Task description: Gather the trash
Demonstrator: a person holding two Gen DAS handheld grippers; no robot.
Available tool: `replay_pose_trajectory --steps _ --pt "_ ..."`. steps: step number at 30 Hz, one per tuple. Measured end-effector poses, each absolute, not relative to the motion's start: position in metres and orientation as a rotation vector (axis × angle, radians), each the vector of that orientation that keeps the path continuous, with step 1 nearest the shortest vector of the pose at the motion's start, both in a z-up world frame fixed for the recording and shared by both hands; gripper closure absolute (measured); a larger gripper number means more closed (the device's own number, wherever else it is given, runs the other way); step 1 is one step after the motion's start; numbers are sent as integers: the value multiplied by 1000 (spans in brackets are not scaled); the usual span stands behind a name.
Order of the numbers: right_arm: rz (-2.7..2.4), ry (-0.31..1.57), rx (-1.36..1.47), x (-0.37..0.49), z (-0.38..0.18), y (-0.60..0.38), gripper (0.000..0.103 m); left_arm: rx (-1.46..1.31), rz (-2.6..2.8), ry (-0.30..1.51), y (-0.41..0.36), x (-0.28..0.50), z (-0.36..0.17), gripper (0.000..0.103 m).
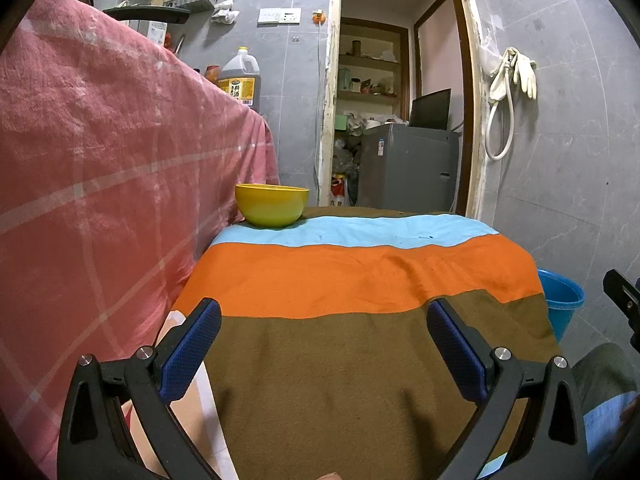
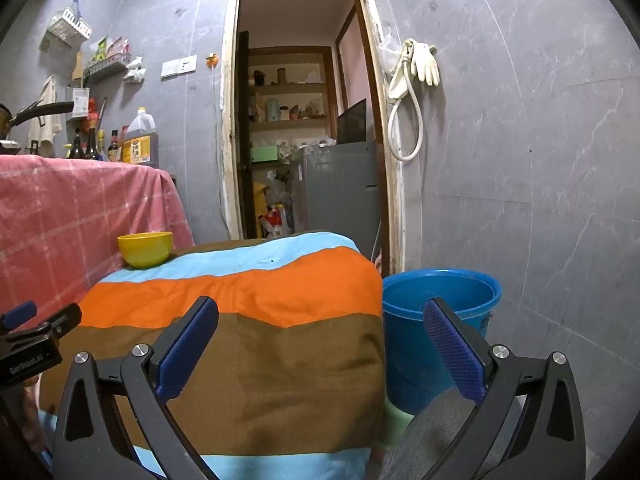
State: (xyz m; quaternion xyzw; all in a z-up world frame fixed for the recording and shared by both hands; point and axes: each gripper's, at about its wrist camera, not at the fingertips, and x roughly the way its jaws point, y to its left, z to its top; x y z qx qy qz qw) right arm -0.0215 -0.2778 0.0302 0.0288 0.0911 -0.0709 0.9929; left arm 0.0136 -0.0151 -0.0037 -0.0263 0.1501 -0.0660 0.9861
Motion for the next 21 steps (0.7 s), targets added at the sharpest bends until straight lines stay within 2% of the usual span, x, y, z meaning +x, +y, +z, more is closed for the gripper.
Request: replay_pose_trajectory --steps 21 --pt "-143 189 63 -20 28 -279 0 -50 -132 302 -15 14 -4 2"
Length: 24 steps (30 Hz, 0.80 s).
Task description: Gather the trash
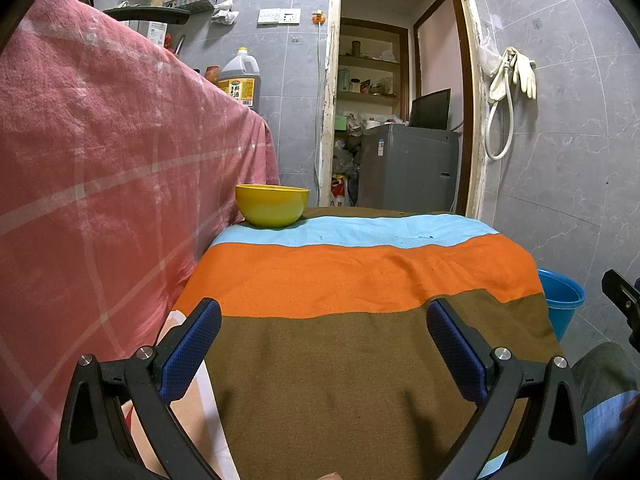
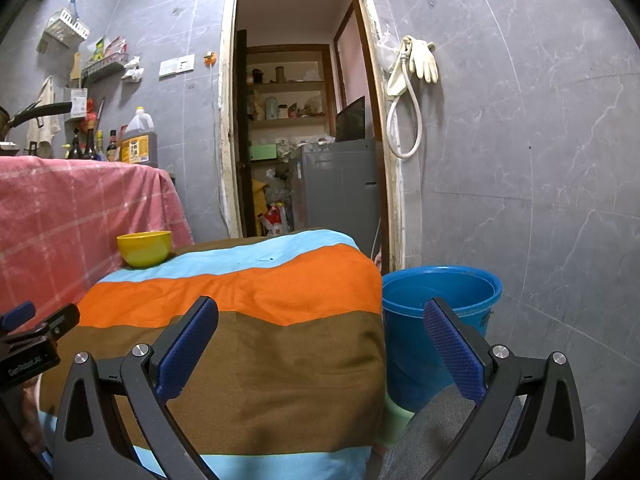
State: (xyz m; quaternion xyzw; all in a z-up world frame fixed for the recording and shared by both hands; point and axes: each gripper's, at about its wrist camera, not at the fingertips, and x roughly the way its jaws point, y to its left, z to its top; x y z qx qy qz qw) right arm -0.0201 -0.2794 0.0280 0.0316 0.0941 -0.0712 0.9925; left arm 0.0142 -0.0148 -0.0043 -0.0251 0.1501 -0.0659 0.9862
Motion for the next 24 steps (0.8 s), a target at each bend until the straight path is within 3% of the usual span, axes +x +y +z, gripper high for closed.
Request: replay_pose_trajectory --steps 24 --pt "-148 194 76 -19 25 -278 0 -54 -134 309 -8 14 -7 2"
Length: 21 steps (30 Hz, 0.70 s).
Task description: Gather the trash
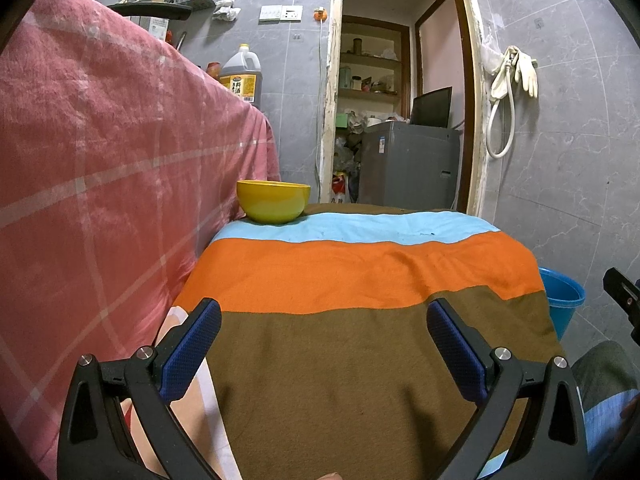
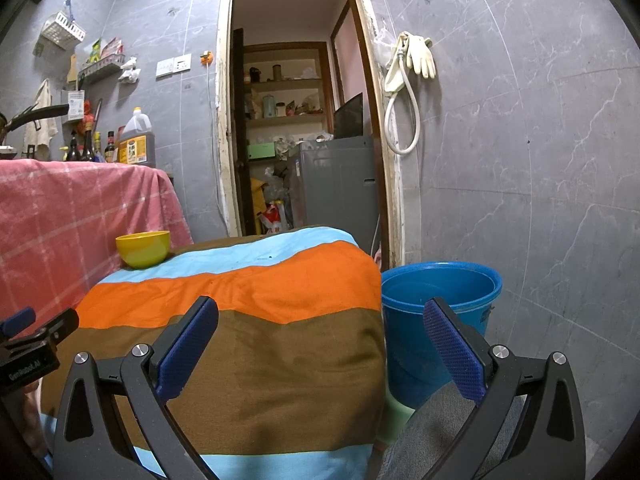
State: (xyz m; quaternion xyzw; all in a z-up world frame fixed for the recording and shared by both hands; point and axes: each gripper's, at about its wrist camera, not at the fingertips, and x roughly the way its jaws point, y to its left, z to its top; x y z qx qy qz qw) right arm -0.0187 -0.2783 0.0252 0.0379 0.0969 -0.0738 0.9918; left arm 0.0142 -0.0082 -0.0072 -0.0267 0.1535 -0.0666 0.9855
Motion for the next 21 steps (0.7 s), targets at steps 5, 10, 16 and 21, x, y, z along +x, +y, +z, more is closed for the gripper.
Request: replay_pose_trajectory --steps 5,10,16,21 --pt "-148 195 76 -19 25 -278 0 -54 -134 309 -8 14 -7 2" --pt "-148 195 77 -19 25 -278 0 -54 -134 309 -8 15 -7 2" --pt "-148 194 77 -19 26 -278 0 -55 -134 312 -6 16 -9 2" --pt "-148 196 77 -19 26 -278 0 -55 -135 314 -5 16 -9 2"
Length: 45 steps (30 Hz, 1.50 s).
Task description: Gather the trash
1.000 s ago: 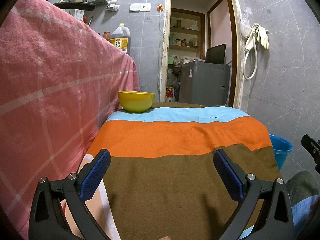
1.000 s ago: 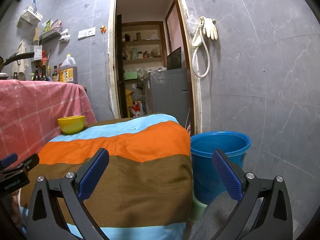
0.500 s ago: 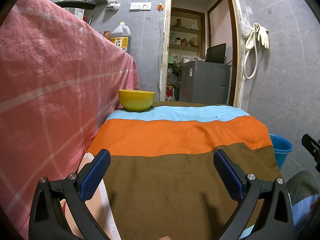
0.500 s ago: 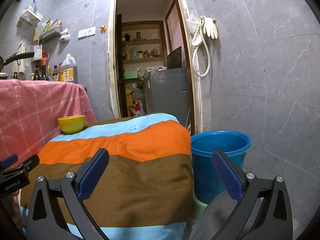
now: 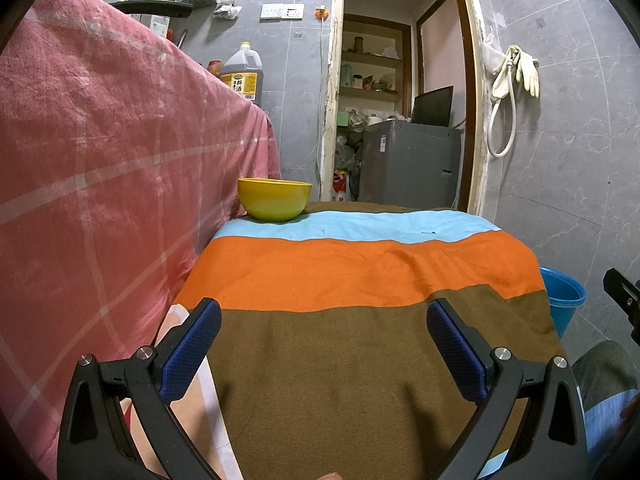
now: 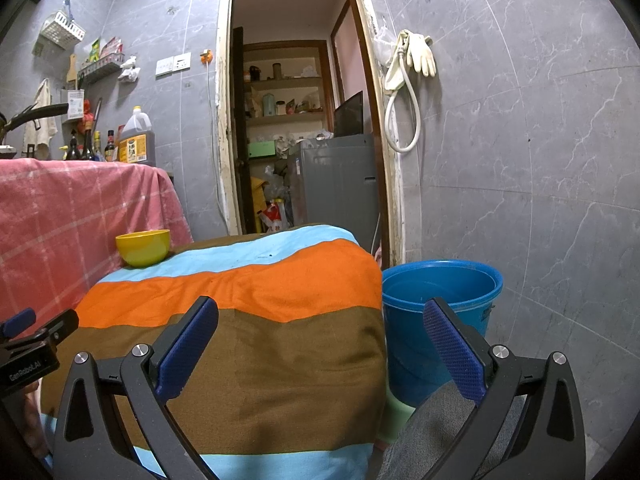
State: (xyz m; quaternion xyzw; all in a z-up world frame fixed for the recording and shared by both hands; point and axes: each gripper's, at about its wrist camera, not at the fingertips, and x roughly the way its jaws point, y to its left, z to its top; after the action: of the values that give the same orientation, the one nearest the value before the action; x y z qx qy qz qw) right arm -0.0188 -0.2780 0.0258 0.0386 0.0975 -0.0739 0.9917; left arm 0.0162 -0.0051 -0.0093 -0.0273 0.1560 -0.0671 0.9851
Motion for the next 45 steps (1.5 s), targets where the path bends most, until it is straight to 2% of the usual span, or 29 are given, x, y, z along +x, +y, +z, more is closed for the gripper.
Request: replay_pose_trajectory --steps 45 --pt "-148 200 79 -20 28 -279 0 -10 -96 284 -9 10 -11 2"
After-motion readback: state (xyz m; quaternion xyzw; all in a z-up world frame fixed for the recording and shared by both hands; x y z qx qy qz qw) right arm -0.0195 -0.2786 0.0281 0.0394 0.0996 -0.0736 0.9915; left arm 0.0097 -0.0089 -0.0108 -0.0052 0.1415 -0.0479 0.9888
